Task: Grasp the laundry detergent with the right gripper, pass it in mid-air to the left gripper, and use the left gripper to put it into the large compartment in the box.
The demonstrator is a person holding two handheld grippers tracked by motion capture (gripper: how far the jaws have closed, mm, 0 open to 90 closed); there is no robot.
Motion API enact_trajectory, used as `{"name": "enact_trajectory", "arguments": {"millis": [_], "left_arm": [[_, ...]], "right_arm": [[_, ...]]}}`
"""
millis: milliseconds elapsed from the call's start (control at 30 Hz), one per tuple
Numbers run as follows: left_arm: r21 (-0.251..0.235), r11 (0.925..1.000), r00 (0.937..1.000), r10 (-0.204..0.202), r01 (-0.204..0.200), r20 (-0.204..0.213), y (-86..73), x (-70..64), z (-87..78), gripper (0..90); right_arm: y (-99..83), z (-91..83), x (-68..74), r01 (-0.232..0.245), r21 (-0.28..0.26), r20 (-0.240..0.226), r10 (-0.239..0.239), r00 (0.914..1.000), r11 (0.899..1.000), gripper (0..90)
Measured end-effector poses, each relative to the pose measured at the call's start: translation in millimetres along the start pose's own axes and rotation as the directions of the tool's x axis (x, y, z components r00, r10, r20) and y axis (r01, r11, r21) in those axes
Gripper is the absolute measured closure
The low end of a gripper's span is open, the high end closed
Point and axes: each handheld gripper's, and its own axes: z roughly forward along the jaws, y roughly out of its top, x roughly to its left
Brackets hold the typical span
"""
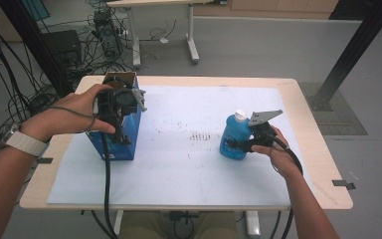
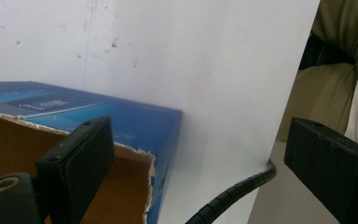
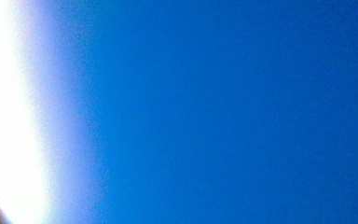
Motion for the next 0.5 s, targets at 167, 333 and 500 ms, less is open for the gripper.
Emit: {"name": "enact_trajectory", "arguments": {"millis": [167,333,500], "left_arm": [[0.007,1.0,1.0,-0.003,0.003,-0.007,0.3,0.2,-0.8,8.9],[0.006,1.0,0.9999,-0.006,0.006,-0.009,2.8,-0.7,-5.1,8.8],[0.019,0.9998,1.0,-0.007,0.007,-0.004,7.0,-1.2,-11.5,8.8]], "right_arm": [[0.0,-0.2,-1.1,-0.006,-0.005,0.001,0.006,1.0,1.0,43.6],[1.4,-0.8,0.8,-0.009,0.004,-0.005,0.009,0.9999,1.0,43.8],[6.5,-6.3,3.9,-0.006,-0.001,-0.007,0.006,1.0,1.0,43.8]]}}
